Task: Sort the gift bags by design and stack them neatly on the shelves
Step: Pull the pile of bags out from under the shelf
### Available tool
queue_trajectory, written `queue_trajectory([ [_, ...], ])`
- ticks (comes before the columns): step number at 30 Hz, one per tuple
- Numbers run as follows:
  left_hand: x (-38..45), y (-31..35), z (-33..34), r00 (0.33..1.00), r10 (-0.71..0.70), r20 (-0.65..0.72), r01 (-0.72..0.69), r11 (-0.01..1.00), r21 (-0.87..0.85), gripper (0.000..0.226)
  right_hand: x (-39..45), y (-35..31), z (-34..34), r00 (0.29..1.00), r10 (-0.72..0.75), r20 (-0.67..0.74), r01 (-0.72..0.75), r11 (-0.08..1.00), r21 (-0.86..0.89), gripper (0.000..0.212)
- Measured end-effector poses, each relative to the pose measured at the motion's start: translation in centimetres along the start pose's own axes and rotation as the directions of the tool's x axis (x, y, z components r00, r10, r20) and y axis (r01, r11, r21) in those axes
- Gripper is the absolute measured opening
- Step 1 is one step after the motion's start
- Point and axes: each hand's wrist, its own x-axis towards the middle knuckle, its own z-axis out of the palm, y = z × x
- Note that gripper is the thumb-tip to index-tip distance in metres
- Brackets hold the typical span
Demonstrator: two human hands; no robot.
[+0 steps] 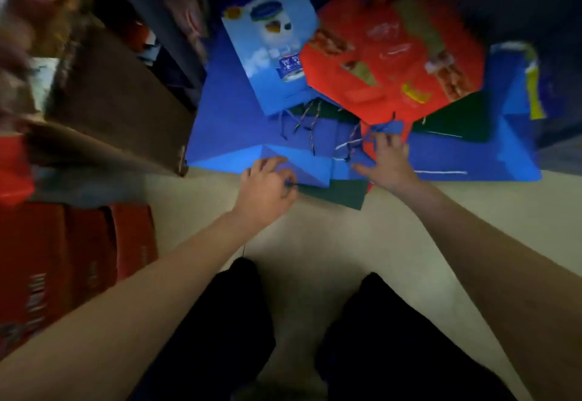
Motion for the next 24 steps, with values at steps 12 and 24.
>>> queue_trajectory([
  [12, 11.7, 0.8, 3.6, 0.947, 0.025, -0.321, -0.049, 0.996, -0.068, 0.031, 7.7, 5.4, 1.5, 0.954, -0.095, -0.283, 0.102, 0.995, 0.009, 0.096],
  [24, 9.7, -0.2, 2.6, 0.976, 0.039, -0.214, -0.032, 0.999, 0.033, 0.033, 10.4, 4.2, 1.6, 0.941, -0.097, -0.323, 0.017, 0.97, -0.241, 0.08],
])
